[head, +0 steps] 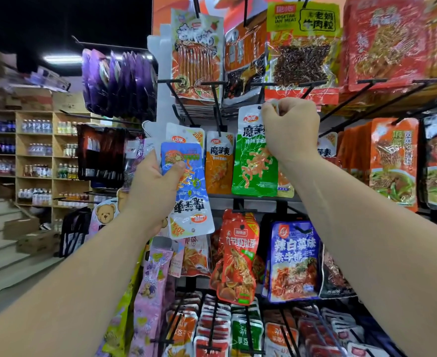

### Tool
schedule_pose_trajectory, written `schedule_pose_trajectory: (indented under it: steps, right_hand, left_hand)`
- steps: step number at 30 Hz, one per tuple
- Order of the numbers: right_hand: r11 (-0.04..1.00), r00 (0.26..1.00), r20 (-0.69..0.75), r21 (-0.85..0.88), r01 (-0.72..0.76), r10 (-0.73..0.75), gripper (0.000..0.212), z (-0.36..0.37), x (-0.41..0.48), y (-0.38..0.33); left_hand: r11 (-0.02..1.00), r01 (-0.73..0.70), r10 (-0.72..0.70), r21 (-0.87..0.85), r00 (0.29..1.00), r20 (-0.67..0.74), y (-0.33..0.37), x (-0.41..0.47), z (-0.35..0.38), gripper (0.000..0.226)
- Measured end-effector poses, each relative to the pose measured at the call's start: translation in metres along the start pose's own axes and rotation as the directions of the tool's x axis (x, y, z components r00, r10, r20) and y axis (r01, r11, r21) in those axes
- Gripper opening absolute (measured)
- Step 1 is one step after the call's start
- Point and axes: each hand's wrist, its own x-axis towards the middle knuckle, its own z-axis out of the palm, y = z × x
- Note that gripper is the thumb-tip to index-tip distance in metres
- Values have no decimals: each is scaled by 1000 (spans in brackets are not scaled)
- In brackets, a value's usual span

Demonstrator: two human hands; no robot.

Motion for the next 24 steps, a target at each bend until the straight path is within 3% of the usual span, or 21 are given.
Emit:
schedule_pose_trajectory:
  steps: [4,11,18,21,24]
  right_hand:
    - [999,1000,24,-46,-18,20,46,0,3,2]
    - [972,966,128,-102,-213,226,55,8,8,27]
    - [922,939,165,-300,-245,303,20,15,10,43]
    - [931,968,171,-347,-116,185,26,2,0,40]
    - [797,942,315,-538,276,-114,26,-11,-11,32]
  left_hand:
    - [1000,16,-16,-5,1000,4,0,1,-1,14]
    - [1000,11,-11,11,1000,8,-1,1,-2,12]
    - [999,5,-5,39,1000,9,-1,0,-1,13]
    - [999,-2,2,39,1000,19,-2,0,-1,15]
    - [1000,-2,1,24,999,33,-1,0,-1,17]
